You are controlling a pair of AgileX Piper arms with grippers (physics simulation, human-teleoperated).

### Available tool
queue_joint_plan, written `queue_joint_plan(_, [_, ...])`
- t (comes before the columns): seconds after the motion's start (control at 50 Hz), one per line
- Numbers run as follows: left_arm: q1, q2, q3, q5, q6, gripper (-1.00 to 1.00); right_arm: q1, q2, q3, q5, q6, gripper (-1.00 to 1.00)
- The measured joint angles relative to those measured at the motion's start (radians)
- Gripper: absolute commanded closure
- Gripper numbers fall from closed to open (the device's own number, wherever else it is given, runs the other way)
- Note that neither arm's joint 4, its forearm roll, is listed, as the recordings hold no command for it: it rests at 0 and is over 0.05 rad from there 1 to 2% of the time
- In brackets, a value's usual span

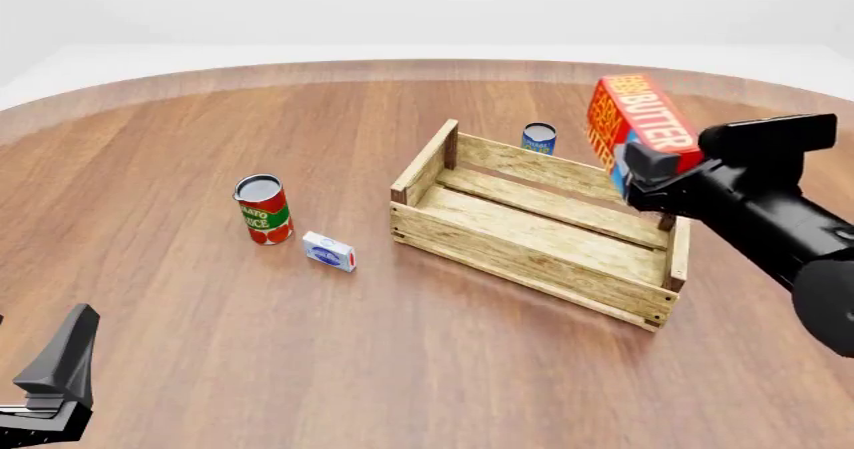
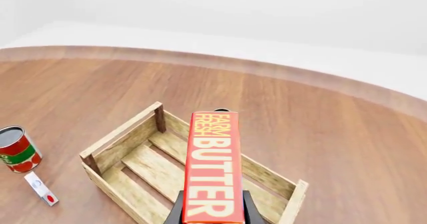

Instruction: Pick up the butter and put it in the tray.

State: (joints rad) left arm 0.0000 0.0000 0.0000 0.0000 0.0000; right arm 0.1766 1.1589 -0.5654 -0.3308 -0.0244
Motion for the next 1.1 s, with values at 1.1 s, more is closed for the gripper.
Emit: queue_joint_plan(1.1, [0.0,0.0,0.0,0.0,0.0,-1.0,0.043,0.239,-0.123,-0.029,0.023,1.0])
